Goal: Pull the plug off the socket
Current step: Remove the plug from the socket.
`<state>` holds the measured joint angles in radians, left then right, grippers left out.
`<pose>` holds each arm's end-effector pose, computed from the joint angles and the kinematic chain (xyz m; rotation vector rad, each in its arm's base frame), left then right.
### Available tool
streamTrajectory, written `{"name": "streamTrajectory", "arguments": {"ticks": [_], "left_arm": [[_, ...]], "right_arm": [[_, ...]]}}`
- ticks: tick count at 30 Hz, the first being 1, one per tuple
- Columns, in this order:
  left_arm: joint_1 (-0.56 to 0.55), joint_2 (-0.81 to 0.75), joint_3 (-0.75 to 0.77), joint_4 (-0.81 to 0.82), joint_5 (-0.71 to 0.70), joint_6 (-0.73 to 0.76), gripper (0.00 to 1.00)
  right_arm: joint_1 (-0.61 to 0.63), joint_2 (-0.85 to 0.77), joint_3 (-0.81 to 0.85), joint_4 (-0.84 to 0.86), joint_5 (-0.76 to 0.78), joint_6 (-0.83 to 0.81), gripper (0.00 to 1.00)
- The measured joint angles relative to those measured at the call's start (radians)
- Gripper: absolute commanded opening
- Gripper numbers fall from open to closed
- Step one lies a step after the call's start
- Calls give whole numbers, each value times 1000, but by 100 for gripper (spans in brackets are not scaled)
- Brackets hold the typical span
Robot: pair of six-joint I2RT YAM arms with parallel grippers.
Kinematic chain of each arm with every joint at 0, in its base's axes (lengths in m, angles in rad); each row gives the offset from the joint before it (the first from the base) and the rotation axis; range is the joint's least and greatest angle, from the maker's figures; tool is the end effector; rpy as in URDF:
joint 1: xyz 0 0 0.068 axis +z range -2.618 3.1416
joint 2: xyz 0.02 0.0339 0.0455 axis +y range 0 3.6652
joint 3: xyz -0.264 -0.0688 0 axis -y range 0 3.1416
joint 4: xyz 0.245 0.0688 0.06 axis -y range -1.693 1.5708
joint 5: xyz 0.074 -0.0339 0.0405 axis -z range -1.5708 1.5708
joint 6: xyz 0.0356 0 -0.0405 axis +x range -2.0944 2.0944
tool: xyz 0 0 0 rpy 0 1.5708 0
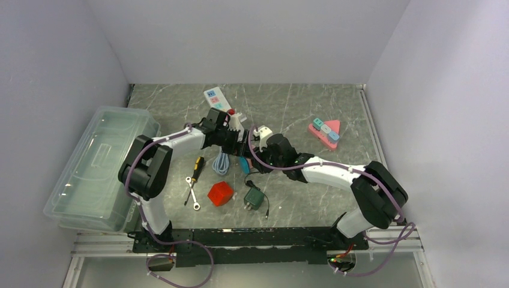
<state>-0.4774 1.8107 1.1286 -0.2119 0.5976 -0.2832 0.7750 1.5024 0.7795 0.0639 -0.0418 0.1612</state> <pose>0.3243 -0.1903 0.1814 0.5186 2.4930 -1.0548 0.2219 0.2194 0.1927 -0.7134 2.1736 0.5488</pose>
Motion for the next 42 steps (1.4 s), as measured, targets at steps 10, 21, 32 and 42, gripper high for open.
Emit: {"name": "streamTrajectory", "arguments": {"ticks": [10,21,32,42], "left_arm": [[-40,19,46,-47,24,93,55],[-65,32,81,-71,-17,114,48],[-63,46,97,-91,-11,115,43],[-60,48,103,-100,-7,130,42]], "right_arm": [[-4,-27,-44,21,-12,0,0],[-87,-37,-91,79,-142,34,0],[102,-15,-23,-24,242,164,0],[140,3,8,-65,327,212,0]]}}
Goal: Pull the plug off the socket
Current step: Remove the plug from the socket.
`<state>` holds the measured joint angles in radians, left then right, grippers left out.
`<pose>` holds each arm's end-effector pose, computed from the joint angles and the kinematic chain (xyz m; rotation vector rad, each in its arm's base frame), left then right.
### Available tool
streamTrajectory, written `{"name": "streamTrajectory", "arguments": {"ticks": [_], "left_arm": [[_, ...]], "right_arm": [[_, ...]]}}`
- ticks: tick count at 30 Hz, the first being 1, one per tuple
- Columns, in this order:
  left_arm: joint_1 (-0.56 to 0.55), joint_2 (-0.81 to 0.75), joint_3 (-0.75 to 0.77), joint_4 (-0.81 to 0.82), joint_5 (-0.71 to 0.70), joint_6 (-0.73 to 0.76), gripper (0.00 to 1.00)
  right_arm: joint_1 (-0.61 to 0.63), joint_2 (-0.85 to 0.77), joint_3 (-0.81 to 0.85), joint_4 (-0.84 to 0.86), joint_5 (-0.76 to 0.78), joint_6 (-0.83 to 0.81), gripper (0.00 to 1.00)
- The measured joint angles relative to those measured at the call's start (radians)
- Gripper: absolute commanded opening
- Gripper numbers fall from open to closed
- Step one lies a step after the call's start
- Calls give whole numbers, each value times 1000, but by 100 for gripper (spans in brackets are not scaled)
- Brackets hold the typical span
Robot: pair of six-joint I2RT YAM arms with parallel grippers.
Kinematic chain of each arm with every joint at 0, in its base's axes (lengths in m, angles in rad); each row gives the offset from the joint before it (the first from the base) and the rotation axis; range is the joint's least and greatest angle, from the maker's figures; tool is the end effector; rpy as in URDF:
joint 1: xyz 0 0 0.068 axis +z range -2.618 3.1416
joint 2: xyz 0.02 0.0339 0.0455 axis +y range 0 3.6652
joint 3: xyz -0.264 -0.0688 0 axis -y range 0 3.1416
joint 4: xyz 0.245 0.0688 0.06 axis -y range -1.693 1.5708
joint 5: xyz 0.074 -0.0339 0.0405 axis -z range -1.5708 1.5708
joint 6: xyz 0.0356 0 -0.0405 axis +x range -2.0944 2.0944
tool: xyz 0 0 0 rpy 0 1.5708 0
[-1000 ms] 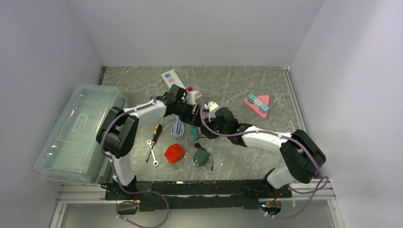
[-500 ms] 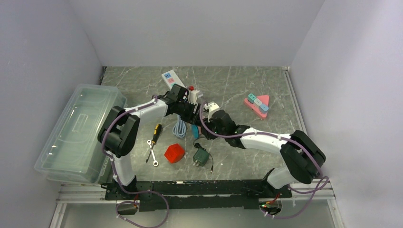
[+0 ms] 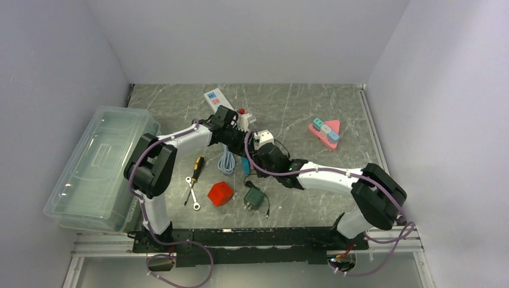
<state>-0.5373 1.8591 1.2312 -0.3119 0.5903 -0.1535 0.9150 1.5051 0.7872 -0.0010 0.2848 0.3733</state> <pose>0.3246 -0.2165 0.1876 0.7383 2.4666 -1.0161 0.1958 0.2381 0.1897 -0.4662 2.2321 0.3591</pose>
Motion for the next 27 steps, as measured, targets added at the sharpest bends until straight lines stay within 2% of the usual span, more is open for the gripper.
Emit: {"name": "streamTrajectory", "arguments": {"ticks": [8,13,17,24,27], "left_arm": [[-6,0,0,14,-12,-2,41],[-14,0,4,21,-24,-8,41],[-16,0,8,14,-29,-13,41],[-18,0,8,2,-24,-11,40],[-17,1,8,-2,-15,-1,40]], "right_arm": [[-134,-41,-72,89,-245,-28,0],[-170,-51,-84,97,-310,-40,0],[-133,-51,-75,79,-249,-38,0],[-9,-25,-15,-19,-1,23,0],[16,-9,7,-47,53,42,0]]}}
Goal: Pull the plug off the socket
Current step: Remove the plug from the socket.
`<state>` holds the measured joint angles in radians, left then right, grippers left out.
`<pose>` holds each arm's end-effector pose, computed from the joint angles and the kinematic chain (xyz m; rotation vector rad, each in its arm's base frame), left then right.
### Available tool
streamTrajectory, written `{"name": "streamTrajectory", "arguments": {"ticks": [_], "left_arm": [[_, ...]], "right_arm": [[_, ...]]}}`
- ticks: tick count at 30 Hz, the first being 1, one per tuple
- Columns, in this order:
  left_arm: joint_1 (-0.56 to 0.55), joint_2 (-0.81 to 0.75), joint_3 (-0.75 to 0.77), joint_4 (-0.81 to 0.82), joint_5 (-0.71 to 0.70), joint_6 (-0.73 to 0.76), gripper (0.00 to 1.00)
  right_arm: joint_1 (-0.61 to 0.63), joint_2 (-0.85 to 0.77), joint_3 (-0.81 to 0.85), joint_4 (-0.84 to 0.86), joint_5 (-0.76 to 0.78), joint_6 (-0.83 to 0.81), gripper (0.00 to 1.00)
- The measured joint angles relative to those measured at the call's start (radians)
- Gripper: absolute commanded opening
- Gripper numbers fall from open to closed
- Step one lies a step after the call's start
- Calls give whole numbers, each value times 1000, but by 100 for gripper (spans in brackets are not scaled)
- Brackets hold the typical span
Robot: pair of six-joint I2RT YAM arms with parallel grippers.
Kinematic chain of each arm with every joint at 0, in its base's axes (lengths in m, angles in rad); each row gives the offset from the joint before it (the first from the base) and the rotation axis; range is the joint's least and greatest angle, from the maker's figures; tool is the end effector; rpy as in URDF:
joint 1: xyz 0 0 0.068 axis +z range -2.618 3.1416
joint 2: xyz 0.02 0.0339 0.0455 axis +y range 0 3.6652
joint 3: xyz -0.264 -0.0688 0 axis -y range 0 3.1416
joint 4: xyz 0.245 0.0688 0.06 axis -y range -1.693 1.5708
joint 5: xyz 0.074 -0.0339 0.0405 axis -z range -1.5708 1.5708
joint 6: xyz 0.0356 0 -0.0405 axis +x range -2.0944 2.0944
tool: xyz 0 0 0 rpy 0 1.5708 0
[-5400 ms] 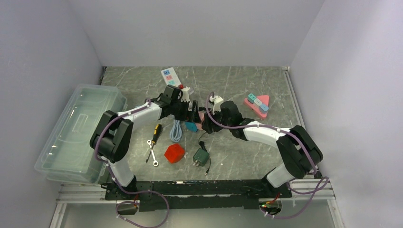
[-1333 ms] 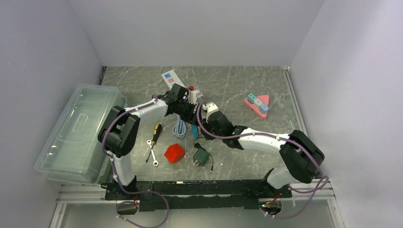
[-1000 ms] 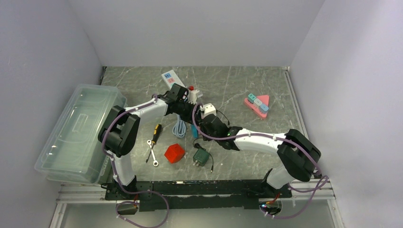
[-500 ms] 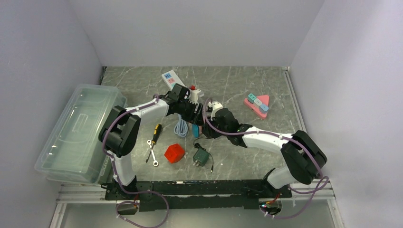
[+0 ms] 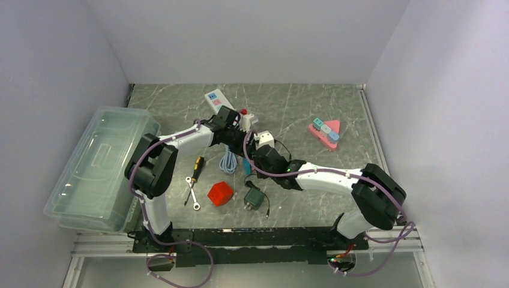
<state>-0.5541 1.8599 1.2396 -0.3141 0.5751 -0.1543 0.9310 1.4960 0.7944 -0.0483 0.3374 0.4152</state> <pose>0.3225 -0.2223 0.1894 0.7535 2.4620 -1.0036 0.1915 0.2375 0.1911 -0.4187 2.2506 0.3153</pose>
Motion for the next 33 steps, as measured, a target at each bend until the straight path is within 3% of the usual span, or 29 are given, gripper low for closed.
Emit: {"name": "streamTrajectory", "arguments": {"ticks": [6,14,17,29,33], "left_arm": [[0,0,1,-2,2,8,39],[-7,3,5,15,-12,-2,38],[-12,3,6,17,-16,-5,38],[-15,8,21,-24,-13,-4,37],[-17,10,24,-31,-5,5,37]], "right_arm": [[-7,0,4,-6,-18,-2,0],[-156,-55,-61,55,-292,-47,0],[-164,-59,-63,47,-312,-64,0],[10,-17,20,-84,26,8,0],[31,-16,20,-92,66,32,0]]}}
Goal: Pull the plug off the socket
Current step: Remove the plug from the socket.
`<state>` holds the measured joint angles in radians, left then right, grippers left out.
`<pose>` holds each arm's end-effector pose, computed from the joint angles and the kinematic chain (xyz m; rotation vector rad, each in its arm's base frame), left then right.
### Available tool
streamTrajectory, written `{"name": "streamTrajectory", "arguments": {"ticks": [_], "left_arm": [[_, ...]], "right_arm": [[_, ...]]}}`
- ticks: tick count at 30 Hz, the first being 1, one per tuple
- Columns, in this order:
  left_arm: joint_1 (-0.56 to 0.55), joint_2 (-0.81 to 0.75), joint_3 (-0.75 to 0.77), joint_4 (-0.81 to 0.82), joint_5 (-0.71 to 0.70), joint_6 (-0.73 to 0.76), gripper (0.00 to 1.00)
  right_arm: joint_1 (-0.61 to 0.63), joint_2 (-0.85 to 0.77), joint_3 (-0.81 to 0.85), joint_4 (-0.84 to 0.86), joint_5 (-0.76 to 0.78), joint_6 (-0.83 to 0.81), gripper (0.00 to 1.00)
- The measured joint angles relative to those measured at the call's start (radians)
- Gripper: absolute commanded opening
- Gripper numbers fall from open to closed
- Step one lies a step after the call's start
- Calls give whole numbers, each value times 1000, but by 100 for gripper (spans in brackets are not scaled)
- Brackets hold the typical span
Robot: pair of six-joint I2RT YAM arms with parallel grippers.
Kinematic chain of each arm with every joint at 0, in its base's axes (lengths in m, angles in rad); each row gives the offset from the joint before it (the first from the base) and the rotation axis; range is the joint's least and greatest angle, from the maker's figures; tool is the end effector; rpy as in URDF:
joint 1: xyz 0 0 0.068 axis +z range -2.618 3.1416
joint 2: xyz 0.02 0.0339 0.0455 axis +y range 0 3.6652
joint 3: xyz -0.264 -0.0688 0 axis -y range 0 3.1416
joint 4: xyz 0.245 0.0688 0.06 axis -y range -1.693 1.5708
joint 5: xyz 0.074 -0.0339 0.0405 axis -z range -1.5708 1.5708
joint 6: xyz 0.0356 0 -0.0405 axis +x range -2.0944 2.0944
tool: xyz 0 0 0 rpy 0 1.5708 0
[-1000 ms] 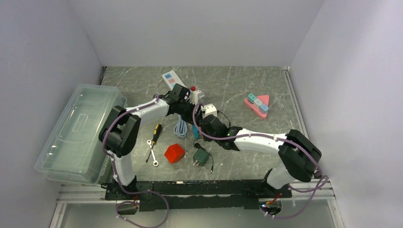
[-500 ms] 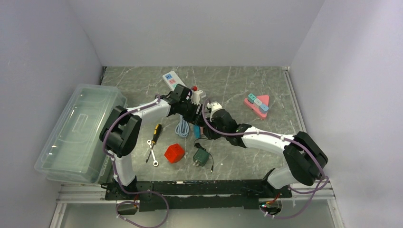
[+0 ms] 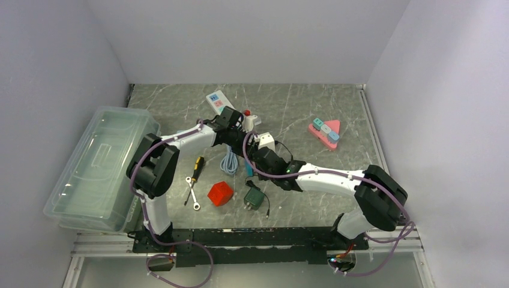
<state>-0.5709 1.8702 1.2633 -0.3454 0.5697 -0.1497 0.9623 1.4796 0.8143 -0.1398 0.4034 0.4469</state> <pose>0.3208 -0.2289 0.1906 0.7768 2.4771 -0.9994 0.1828 0.2379 0.1954 -0.4030 2.2722 0.2416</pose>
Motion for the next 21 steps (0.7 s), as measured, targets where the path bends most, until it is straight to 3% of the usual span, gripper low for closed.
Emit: {"name": "streamTrajectory", "arguments": {"ticks": [6,15,21], "left_arm": [[0,6,11,-14,0,7,36],[-12,6,15,-3,-23,-7,36],[-13,6,16,-5,-27,-12,36]], "right_arm": [[-8,-5,-3,3,-23,-14,0],[-136,-68,-79,83,-254,-62,0],[-114,-68,-78,81,-237,-72,0]]}}
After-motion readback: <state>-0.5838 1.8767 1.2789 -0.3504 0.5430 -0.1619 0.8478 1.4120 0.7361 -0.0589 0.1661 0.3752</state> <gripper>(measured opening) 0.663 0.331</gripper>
